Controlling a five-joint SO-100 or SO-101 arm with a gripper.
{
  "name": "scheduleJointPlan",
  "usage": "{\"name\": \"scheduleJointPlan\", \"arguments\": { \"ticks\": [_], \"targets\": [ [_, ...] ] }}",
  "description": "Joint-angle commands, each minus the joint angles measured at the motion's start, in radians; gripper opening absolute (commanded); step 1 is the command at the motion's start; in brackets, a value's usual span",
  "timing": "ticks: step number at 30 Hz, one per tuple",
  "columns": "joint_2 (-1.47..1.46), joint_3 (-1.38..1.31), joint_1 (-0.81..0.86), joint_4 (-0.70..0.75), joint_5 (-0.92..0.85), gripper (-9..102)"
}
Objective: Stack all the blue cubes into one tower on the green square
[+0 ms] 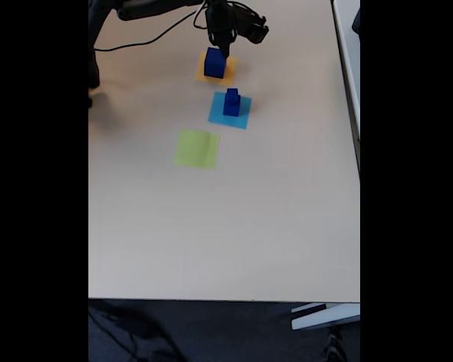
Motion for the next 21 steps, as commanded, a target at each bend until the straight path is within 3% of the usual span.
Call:
{"name": "scheduleJointPlan", "arguments": {
  "ticks": [1, 21],
  "targets": [
    [0.081, -0.067, 0.049, -0.015, -0.046, 0],
    [0.164, 0.15, 0.193, -0.175, -0.213, 0]
  ]
}}
